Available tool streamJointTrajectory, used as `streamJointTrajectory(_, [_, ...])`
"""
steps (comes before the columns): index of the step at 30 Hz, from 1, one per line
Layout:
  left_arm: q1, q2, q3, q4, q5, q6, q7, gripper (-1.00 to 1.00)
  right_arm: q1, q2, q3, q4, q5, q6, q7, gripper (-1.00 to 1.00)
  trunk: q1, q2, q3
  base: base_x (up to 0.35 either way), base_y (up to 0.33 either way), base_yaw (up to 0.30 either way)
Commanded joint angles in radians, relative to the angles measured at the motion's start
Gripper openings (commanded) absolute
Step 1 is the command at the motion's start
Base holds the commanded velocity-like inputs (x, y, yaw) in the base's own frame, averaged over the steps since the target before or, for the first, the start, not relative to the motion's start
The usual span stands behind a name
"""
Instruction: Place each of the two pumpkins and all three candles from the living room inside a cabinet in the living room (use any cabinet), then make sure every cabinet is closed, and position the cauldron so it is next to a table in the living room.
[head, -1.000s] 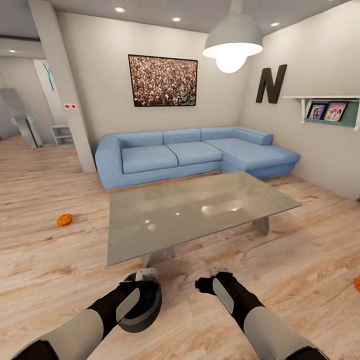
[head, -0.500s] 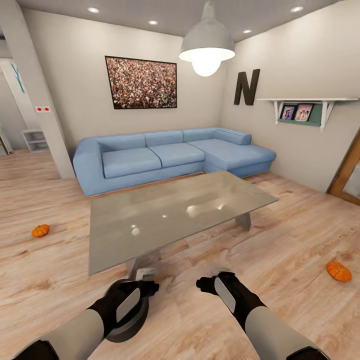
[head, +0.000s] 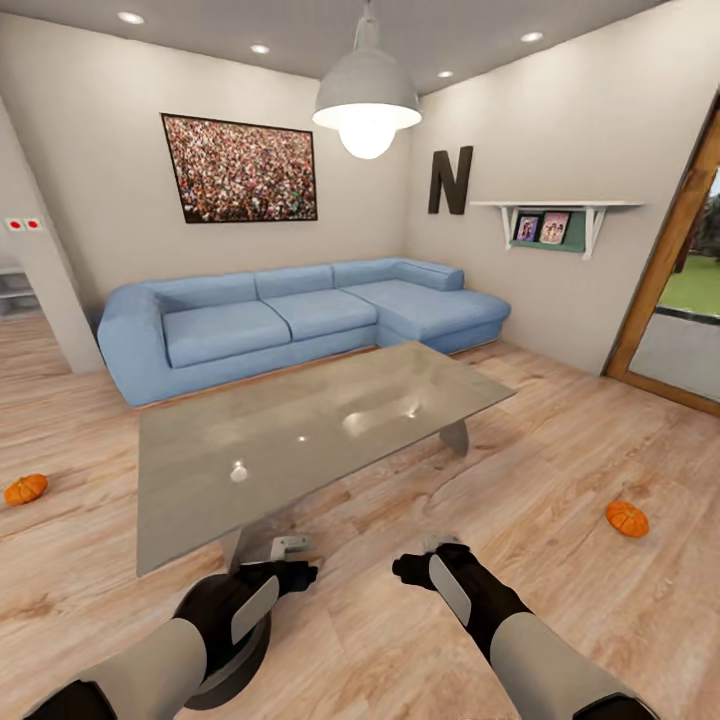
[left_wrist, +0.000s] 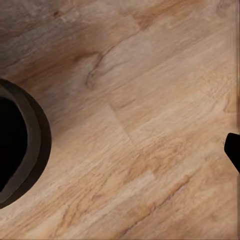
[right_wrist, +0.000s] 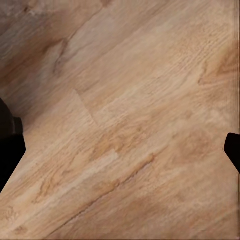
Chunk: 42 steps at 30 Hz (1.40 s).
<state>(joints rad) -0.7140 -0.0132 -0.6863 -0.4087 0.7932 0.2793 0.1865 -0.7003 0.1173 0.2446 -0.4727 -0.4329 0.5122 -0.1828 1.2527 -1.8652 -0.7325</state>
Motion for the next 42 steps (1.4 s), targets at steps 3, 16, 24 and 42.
streamJointTrajectory(3, [-0.001, 0.001, -0.008, -0.002, 0.011, 0.002, 0.01, 1.0, -0.001, -0.001, 0.007, -0.001, -0.01, 0.003, -0.009, 1.0, 0.0, 0.0, 0.001, -0.053, 0.0, -0.222])
streamJointTrajectory(16, [-0.001, -0.001, -0.01, -0.002, 0.01, 0.001, 0.013, 1.0, -0.001, -0.001, 0.007, -0.001, -0.01, 0.003, -0.009, 1.0, 0.0, 0.0, 0.011, -0.18, 0.062, -0.245])
streamJointTrajectory(24, [-0.001, -0.001, -0.01, -0.002, 0.009, 0.001, 0.013, 1.0, -0.001, -0.001, 0.007, 0.0, -0.01, 0.003, -0.009, 1.0, 0.0, 0.0, 0.017, -0.286, 0.137, -0.268])
streamJointTrajectory(42, [-0.001, 0.0, -0.01, -0.004, 0.009, 0.001, 0.013, 1.0, -0.001, -0.001, 0.007, 0.0, -0.01, 0.002, -0.009, 1.0, 0.0, 0.0, 0.031, -0.123, 0.137, -0.264])
